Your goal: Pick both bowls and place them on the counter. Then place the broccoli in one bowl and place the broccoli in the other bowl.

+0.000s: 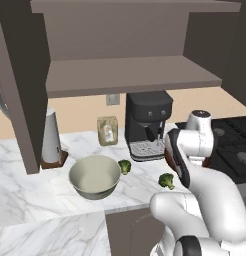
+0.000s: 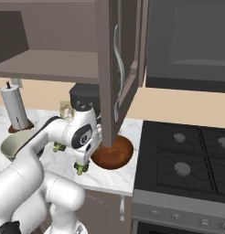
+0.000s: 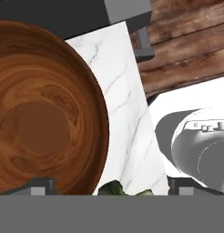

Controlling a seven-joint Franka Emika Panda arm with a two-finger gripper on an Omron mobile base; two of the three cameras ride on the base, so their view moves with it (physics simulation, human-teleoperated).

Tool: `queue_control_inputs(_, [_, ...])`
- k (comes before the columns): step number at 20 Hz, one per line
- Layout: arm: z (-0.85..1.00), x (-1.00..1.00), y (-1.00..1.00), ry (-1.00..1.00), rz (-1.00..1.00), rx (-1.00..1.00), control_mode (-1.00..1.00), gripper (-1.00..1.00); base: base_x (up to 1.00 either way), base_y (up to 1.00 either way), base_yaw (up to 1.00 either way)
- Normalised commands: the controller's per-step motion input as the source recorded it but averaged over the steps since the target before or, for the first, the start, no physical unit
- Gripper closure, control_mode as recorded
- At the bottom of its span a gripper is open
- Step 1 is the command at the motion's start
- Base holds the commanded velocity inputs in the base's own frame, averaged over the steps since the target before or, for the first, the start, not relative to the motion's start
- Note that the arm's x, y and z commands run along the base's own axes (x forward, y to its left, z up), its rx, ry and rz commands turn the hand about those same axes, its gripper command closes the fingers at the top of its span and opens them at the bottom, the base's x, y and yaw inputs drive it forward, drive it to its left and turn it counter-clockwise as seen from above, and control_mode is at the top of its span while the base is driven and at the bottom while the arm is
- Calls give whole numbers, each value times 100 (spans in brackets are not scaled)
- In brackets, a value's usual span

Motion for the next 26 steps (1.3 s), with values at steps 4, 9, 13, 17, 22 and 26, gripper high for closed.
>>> queue_control_inputs(4, [17,-24,35,0,42,-4,-100,-100,0,0,0])
queue_control_inputs(9, [15,-31,25,-3,55,-4,-100,-100,0,0,0])
queue_control_inputs(13, [4,-17,18,-6,64,-1,-100,-100,0,0,0])
queue_control_inputs(17, [0,10,14,-2,64,0,-100,-100,0,0,0])
queue_control_inputs(22, [0,17,17,-6,56,0,-100,-100,0,0,0])
queue_control_inputs(26, [0,10,25,-5,40,-3,-100,-100,0,0,0])
